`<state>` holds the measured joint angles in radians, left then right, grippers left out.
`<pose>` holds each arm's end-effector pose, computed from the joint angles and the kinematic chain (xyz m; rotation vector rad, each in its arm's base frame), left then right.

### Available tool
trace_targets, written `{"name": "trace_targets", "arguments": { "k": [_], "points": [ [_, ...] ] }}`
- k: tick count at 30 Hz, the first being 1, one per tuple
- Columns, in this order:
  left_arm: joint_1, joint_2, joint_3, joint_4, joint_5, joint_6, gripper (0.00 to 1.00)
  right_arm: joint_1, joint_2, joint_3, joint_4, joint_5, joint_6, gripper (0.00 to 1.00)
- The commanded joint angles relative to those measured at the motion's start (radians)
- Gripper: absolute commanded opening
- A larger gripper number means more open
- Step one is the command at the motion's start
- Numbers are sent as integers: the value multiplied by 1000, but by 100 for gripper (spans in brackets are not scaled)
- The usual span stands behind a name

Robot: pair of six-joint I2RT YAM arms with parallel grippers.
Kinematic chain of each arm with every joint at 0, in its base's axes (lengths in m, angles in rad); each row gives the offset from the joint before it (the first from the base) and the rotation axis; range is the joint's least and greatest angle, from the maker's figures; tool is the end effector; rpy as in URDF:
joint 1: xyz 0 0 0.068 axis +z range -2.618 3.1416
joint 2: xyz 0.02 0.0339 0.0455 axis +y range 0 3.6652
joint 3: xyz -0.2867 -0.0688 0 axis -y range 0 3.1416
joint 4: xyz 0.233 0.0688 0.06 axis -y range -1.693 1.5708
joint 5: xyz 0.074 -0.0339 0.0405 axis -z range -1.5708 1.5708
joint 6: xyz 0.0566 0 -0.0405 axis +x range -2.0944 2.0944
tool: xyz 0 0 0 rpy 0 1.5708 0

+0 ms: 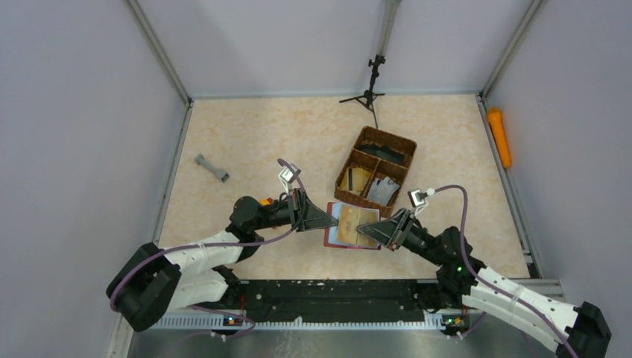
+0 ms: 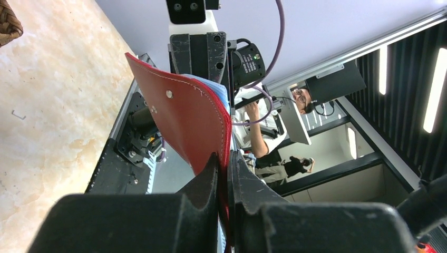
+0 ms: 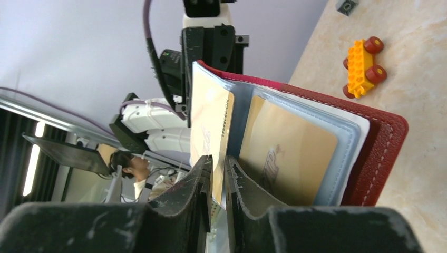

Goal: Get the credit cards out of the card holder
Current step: Remove the credit card from the card holder.

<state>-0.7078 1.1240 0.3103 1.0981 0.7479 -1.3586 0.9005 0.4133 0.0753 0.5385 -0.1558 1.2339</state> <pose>0.1350 -0.1662 0.2763 0.2763 1.7463 -2.1098 0.0704 0.1030 0.2339 0.1184 1.6538 1.8311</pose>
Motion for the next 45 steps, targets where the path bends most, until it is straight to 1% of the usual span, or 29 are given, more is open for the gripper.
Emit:
{"name": "trace_targets", "arguments": {
  "k": [1,6,11,12,13,16,17,18,19,21,25,28,32,35,37,40,41,43,45],
  "points": [
    [-4,-15,-11,32,-4,18,0,-3,-35,-4,155,-5,22,14],
    [-7,-31,-14,0,-12,37,0,-3,-28,7,185,-28,17,10],
    [-17,-44,-7,-53,-26,65,0,-3,-10,26,176,-43,5,9],
    [-18,-45,-7,-58,-27,69,0,-3,-3,29,179,-51,3,5],
    [-18,-47,-7,-59,-27,71,0,-2,4,32,180,-54,4,0],
    [-18,-52,-7,-63,-28,74,1,-4,8,45,138,-50,-2,0],
    [-18,-56,-7,-64,-25,76,5,-4,3,50,107,-44,-7,0],
    [-18,-62,-7,-68,-22,82,18,-3,-5,56,70,-34,-14,0],
    [-18,-69,-6,-79,-23,89,26,-4,-12,62,33,-25,-20,0],
    [-18,-85,-7,-108,-29,112,37,-3,-26,66,-20,-1,-26,0],
    [-18,-104,-10,-136,-37,133,44,-3,-29,63,-28,6,-26,0],
    [-19,-99,-2,-153,-37,139,46,-3,-18,68,-22,0,-27,0],
    [-21,-77,14,-186,-39,157,44,-3,18,75,-1,-19,-26,0],
    [-22,-65,29,-256,-42,196,37,-4,33,75,18,-27,-22,0],
    [-23,-68,25,-267,-48,206,27,-4,32,76,14,-27,-21,0],
    [-21,-93,21,-291,-68,216,2,-3,13,79,-22,-15,-26,0],
    [-19,-107,21,-321,-86,225,0,-4,1,80,-40,-7,-29,0],
    [-12,-140,16,-366,-112,230,0,-3,-29,81,-87,14,-38,0],
    [4,-171,-1,-371,-122,220,0,-4,-62,83,-136,37,-47,0]
  ]
}}
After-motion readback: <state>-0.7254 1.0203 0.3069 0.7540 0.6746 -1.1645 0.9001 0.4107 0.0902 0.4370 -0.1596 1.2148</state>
